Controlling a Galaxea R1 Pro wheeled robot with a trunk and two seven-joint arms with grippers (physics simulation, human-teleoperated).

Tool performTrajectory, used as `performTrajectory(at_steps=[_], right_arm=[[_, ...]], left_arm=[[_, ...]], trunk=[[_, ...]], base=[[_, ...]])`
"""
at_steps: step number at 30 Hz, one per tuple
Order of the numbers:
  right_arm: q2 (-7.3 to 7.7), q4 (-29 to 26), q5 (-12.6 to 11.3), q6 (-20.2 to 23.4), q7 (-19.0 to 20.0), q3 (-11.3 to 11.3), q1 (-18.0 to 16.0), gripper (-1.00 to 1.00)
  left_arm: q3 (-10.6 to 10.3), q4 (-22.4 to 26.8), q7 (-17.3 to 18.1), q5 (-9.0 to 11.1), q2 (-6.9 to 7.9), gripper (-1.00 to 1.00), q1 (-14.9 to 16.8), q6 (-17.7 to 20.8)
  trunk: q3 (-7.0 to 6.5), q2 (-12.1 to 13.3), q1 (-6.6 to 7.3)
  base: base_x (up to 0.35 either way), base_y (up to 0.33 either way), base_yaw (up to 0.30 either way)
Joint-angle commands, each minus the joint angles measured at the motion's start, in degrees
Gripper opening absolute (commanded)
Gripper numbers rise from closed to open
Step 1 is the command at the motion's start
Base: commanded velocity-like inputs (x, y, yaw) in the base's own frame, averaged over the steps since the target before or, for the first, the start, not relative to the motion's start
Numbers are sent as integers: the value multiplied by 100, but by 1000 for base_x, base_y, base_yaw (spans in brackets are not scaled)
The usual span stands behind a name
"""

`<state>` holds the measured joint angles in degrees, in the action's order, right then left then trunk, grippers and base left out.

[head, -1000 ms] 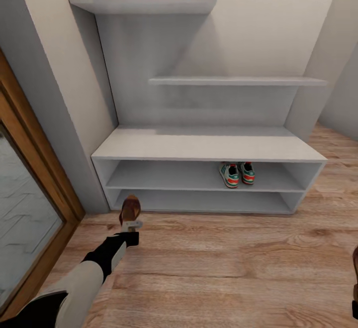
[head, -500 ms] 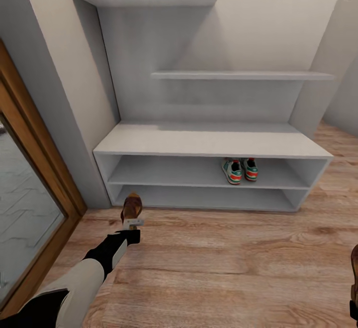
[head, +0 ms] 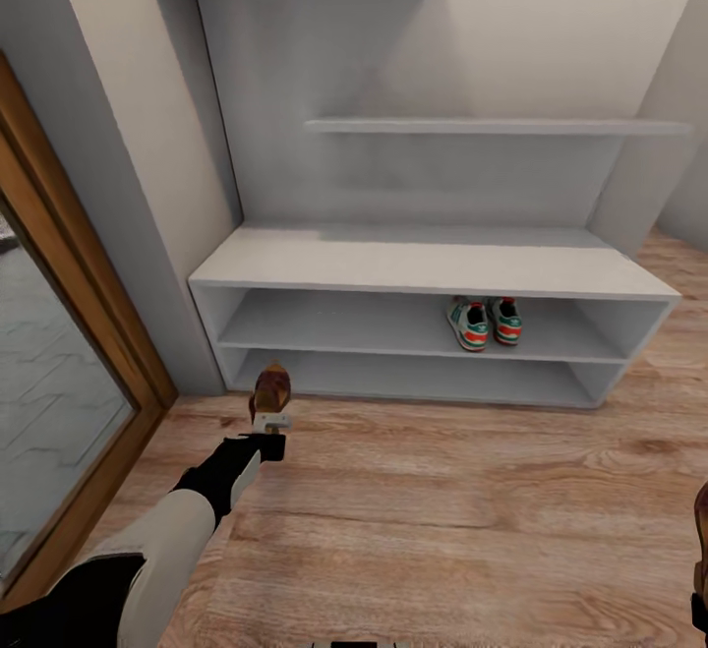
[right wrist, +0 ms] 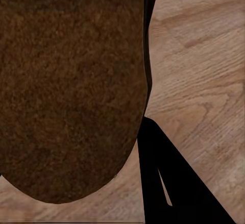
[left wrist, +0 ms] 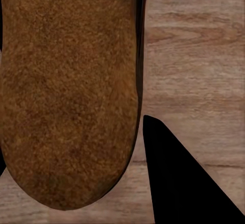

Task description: Pick up the two gym shoes and the two sandals from the corridor floor and place them onto the hallstand (shoe rack) in the corridor, making sure they are on the rack and not on the floor. Arrange them so the two gym shoes are next to each other and the two sandals are next to each other.

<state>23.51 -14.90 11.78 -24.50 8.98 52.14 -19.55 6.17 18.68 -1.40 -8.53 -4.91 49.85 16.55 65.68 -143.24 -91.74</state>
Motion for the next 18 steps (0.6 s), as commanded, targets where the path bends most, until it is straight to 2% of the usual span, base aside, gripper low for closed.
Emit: performTrajectory(at_steps=[1,4,8,15,18], right_arm=[[1,5,35,-19,34,50,-6,-100],[2,5,35,-19,34,50,-9,-100],[1,5,35,-19,31,50,-8,-100],[3,12,49,-21,40,36,-5,-100],[4,14,52,-20,42,33,-7,-100]], left_arm=[[27,105,10,-79,-8,-100,8,58],[-87,302,13,-78,-12,-100,13,183],[-401,733,9,-72,-12,-100,8,501],[-498,1113,8,-74,-46,-100,11,829],[-509,1438,3,-70,-64,-100,14,1002]], trunk=[[36,-4,-1],[129,-8,-9],[205,-11,-14],[217,-11,-14],[217,-11,-14]], base=[[0,0,65],[0,0,63],[0,0,24],[0,0,2],[0,0,0]])
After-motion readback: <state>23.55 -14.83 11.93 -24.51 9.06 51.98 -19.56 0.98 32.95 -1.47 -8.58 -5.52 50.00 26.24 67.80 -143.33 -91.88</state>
